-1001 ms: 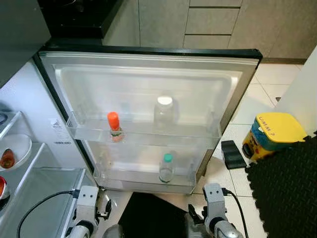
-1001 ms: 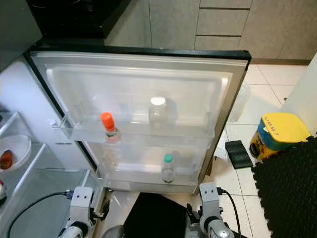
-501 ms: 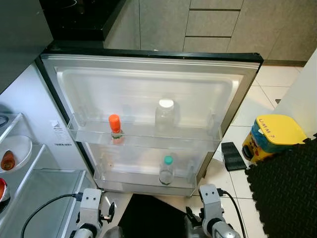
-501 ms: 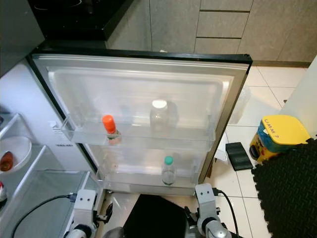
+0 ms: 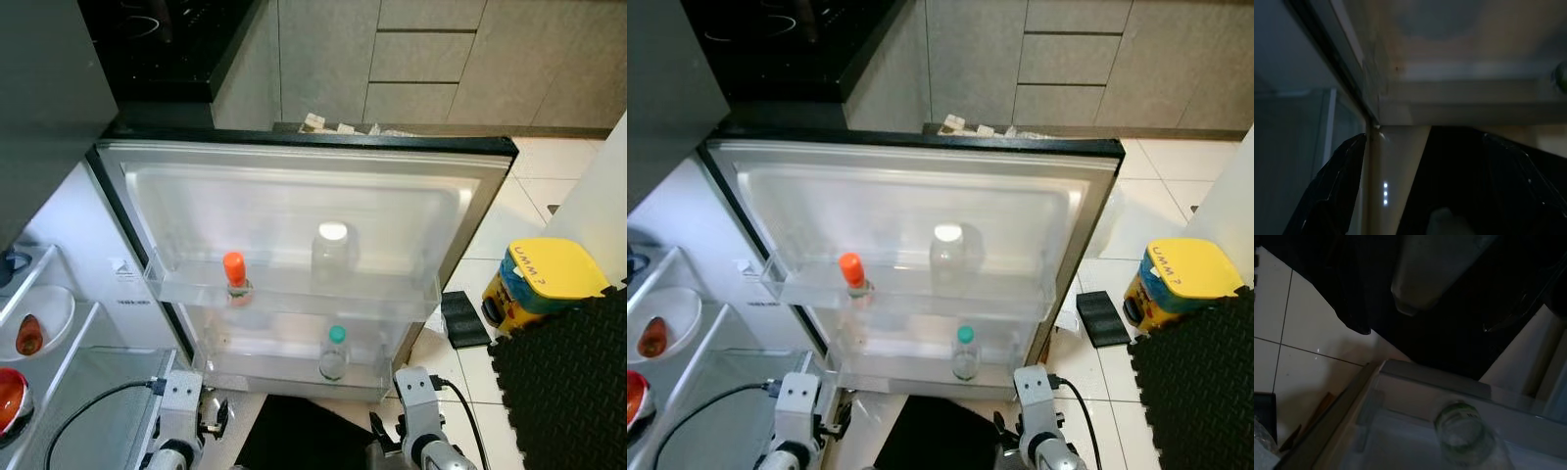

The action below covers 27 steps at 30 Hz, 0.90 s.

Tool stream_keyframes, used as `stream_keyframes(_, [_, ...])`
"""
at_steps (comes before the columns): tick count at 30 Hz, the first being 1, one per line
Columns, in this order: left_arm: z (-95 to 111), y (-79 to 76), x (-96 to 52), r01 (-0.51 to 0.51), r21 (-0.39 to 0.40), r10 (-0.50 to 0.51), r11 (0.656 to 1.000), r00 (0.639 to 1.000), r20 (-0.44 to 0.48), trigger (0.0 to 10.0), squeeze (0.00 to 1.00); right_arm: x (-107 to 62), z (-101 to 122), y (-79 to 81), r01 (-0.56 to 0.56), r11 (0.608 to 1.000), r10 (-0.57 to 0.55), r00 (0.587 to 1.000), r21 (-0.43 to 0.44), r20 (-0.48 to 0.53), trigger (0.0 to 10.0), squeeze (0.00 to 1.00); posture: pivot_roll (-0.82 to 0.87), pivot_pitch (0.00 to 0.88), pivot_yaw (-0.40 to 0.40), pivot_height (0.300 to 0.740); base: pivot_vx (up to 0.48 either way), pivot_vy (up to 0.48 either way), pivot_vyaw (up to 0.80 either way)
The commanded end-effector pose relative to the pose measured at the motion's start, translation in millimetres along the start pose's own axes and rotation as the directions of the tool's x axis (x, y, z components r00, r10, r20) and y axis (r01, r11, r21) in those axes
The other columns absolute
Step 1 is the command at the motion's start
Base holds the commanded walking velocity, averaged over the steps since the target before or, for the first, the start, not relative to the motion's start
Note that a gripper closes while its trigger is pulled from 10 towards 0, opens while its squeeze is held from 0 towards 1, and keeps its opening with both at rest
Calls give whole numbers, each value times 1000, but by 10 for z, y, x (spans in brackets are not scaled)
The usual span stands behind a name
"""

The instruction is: Restocking fridge

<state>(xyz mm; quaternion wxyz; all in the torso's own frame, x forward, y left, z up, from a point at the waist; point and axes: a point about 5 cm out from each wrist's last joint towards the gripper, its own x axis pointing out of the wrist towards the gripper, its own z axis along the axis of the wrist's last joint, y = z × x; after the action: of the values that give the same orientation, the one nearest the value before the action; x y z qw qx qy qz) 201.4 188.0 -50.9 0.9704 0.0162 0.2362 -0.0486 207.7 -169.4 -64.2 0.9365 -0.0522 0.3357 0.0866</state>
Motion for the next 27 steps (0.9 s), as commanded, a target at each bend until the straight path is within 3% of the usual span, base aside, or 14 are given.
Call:
stream_keyframes(1, [-71,-52,-23,7,-4,-7,1000,999,-31,10000,0,-19,-70,17,-1,1000,1,1000,-4,-31,10000,0,-123,35,-18,676,0,0,0])
stream_keyframes(27, [-43,-97,-5,29,10,-29,1000,999,-13,10000,0,-12,-43,-23,34,999,-35,999,-34,-25,10000,0,-135,14,-21,676,0,0,0])
